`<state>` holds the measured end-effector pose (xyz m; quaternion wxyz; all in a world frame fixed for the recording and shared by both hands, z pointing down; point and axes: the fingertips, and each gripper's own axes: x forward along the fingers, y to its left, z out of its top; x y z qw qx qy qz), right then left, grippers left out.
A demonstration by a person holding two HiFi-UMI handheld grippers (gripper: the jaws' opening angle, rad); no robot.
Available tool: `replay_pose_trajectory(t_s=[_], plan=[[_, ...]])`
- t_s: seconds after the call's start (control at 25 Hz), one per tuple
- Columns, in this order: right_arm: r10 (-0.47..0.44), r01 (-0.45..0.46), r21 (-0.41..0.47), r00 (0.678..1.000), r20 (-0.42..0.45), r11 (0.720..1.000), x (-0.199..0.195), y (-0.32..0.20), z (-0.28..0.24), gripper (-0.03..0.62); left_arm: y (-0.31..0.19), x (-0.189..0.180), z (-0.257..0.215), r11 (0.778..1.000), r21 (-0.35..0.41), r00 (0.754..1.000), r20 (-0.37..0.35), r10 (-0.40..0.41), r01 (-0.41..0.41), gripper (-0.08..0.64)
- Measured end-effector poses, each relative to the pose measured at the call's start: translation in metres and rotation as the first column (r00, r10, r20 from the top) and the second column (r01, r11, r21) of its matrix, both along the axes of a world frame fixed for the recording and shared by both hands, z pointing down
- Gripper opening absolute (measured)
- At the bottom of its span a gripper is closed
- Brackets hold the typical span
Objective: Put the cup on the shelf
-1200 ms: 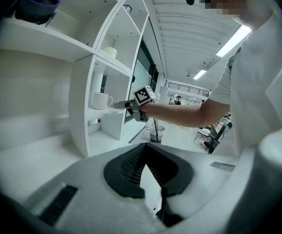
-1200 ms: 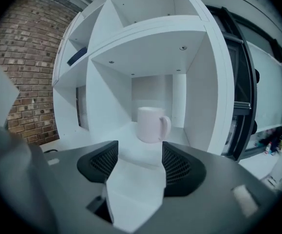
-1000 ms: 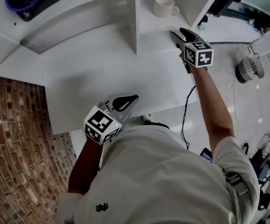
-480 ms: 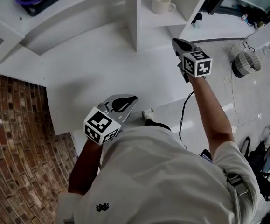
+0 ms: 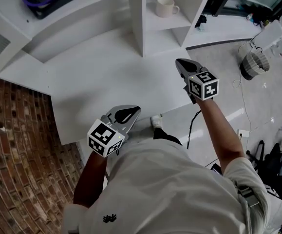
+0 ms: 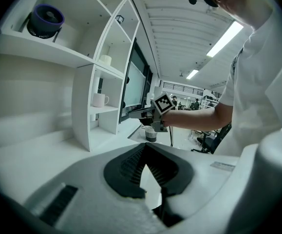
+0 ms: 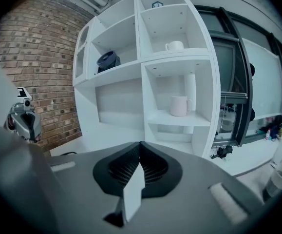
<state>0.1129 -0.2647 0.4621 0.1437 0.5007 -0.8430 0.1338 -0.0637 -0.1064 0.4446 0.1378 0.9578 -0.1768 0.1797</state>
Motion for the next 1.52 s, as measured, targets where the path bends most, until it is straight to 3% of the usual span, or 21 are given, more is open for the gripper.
replay_pose_trajectory(t_s=[0.72, 1.52], plan=[[-0.074, 0.076, -0.029, 0.996, 0.053, 0.997, -0.061, 0.141, 0.015, 0.011, 0.059, -0.024, 0.003, 0.999, 0.025, 0.999, 0.009, 0.034, -0.034, 0.006], [-0.126, 0.127, -0.016, 0.989, 0.079, 0.992, -0.107, 0.219, 0.008, 0.011, 0.109, -0.051, 0.009, 0.999, 0.010, 0.999, 0.003, 0.039, -0.039, 0.006]])
